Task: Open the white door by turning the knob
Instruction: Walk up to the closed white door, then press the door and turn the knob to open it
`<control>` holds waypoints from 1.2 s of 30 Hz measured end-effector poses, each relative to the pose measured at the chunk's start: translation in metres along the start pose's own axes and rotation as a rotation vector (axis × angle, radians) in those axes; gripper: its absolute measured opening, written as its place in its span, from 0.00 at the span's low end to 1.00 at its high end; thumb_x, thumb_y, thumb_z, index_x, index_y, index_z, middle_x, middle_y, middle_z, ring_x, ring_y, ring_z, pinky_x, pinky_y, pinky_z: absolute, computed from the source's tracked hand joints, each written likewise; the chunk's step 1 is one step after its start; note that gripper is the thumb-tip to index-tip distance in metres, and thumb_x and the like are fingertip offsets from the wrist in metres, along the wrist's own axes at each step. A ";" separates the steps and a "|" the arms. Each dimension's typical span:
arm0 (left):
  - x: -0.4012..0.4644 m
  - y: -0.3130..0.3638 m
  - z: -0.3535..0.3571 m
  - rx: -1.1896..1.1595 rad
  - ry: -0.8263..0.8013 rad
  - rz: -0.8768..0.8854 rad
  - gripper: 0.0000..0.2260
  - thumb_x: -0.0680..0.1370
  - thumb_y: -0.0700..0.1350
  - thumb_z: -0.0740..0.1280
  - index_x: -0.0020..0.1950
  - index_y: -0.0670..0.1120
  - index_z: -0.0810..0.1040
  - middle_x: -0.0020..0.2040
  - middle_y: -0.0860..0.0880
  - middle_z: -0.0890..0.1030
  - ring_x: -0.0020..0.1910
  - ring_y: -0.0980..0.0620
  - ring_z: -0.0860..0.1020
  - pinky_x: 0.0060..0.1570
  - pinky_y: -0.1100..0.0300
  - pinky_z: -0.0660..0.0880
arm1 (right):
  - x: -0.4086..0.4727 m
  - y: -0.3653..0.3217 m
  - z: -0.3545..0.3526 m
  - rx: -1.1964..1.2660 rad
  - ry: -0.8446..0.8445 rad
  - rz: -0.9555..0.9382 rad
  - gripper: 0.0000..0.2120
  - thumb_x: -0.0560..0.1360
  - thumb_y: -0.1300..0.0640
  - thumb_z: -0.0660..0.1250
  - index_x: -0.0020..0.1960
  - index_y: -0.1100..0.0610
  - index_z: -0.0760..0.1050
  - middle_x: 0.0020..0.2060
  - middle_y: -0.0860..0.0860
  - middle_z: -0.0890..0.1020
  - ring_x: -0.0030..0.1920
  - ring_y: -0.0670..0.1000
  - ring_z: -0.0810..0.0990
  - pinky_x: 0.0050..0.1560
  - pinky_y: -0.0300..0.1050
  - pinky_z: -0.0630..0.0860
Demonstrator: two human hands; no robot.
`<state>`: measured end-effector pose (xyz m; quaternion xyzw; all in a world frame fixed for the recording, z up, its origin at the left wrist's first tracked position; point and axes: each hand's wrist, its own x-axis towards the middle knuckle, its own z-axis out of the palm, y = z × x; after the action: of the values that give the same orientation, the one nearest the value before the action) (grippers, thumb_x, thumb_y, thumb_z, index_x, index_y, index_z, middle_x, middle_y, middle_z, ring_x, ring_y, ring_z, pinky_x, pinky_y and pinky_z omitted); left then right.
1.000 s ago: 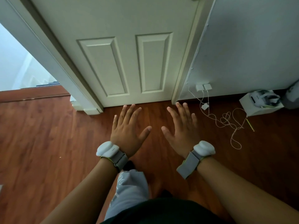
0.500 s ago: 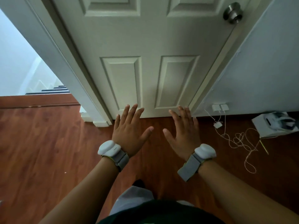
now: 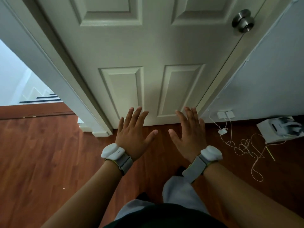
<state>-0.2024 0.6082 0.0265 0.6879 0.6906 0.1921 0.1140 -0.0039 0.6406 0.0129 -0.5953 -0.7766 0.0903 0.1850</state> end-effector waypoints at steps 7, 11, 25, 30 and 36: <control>0.069 0.026 0.017 0.015 0.019 0.025 0.32 0.74 0.67 0.54 0.74 0.55 0.56 0.77 0.53 0.53 0.76 0.53 0.43 0.71 0.49 0.42 | 0.060 0.054 -0.007 0.024 0.026 0.014 0.31 0.74 0.41 0.57 0.73 0.49 0.55 0.76 0.55 0.55 0.76 0.53 0.44 0.72 0.60 0.46; 0.125 0.061 0.027 0.030 0.016 0.051 0.32 0.75 0.66 0.53 0.75 0.54 0.55 0.78 0.53 0.52 0.75 0.54 0.42 0.72 0.50 0.41 | 0.107 0.099 -0.025 0.035 0.055 0.030 0.31 0.73 0.41 0.56 0.73 0.49 0.55 0.76 0.55 0.55 0.76 0.53 0.43 0.72 0.61 0.47; 0.282 0.172 0.036 0.047 0.200 0.161 0.29 0.76 0.61 0.58 0.74 0.51 0.58 0.77 0.50 0.55 0.76 0.51 0.46 0.72 0.46 0.46 | 0.247 0.206 -0.099 0.053 0.276 -0.017 0.31 0.73 0.45 0.61 0.72 0.50 0.57 0.75 0.57 0.58 0.76 0.58 0.50 0.70 0.65 0.57; 0.344 0.189 0.007 0.120 0.373 0.302 0.29 0.75 0.59 0.60 0.73 0.48 0.61 0.77 0.46 0.57 0.76 0.45 0.49 0.71 0.42 0.49 | 0.298 0.211 -0.118 0.066 0.340 0.005 0.33 0.72 0.46 0.64 0.73 0.52 0.57 0.75 0.60 0.57 0.75 0.62 0.50 0.71 0.61 0.57; 0.415 0.202 -0.018 0.244 0.573 0.440 0.31 0.76 0.60 0.58 0.75 0.49 0.56 0.77 0.43 0.55 0.76 0.42 0.48 0.71 0.42 0.46 | 0.353 0.219 -0.131 0.109 0.371 0.104 0.33 0.72 0.50 0.67 0.73 0.55 0.58 0.74 0.62 0.59 0.73 0.63 0.58 0.67 0.56 0.66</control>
<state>-0.0386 1.0146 0.1719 0.7465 0.5482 0.3129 -0.2104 0.1646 1.0286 0.1168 -0.6303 -0.6913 0.0304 0.3521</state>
